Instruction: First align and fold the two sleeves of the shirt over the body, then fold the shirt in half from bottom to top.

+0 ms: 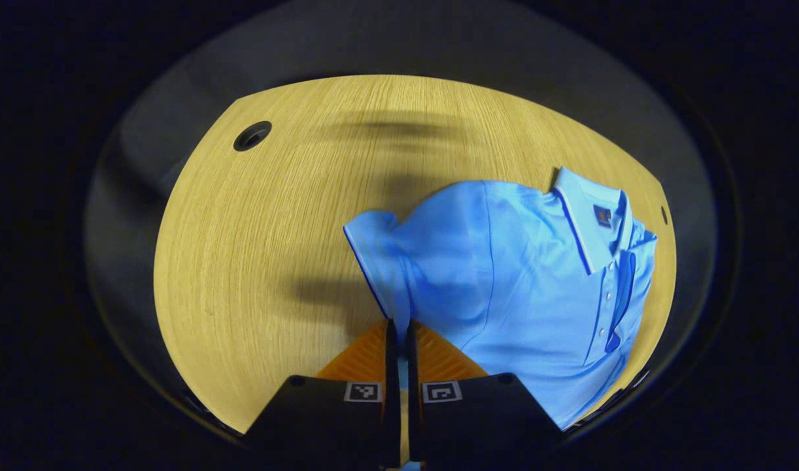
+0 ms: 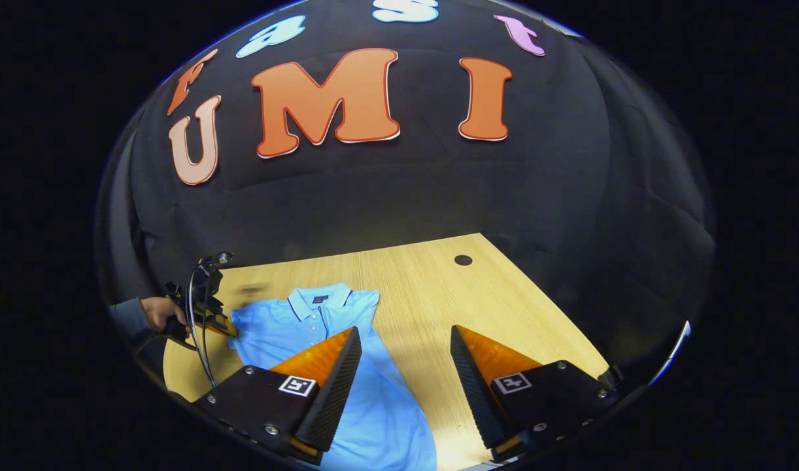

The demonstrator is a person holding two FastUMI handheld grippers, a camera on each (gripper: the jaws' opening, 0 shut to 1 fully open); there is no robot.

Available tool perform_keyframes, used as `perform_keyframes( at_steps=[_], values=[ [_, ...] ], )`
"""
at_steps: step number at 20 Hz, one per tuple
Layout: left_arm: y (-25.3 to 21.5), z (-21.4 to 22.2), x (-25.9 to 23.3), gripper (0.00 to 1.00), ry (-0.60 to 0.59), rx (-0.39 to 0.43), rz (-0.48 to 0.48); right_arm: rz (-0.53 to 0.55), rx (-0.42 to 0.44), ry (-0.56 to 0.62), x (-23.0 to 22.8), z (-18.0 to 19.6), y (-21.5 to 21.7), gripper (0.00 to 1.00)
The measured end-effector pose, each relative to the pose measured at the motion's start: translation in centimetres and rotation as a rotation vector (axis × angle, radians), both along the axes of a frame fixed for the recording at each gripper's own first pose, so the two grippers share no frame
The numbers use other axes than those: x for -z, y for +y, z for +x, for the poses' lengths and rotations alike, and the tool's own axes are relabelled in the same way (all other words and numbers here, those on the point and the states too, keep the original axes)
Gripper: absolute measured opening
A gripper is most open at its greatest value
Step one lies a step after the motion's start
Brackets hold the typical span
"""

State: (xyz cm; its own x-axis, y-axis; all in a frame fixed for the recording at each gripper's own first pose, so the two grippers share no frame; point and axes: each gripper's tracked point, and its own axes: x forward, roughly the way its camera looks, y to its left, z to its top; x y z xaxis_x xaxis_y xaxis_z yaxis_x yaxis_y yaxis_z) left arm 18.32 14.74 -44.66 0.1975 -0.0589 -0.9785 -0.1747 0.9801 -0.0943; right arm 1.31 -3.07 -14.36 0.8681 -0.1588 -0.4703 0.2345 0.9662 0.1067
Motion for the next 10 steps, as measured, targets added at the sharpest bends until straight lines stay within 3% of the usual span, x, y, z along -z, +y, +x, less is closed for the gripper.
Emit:
perform_keyframes(
  at_steps=[10],
  values=[
    [-2.8, 2.1, -6.1, 0.08, -0.205, 0.161, 0.030, 0.060, -0.003, -0.003, 0.1, -3.3, -0.8, 0.89]
  ],
)
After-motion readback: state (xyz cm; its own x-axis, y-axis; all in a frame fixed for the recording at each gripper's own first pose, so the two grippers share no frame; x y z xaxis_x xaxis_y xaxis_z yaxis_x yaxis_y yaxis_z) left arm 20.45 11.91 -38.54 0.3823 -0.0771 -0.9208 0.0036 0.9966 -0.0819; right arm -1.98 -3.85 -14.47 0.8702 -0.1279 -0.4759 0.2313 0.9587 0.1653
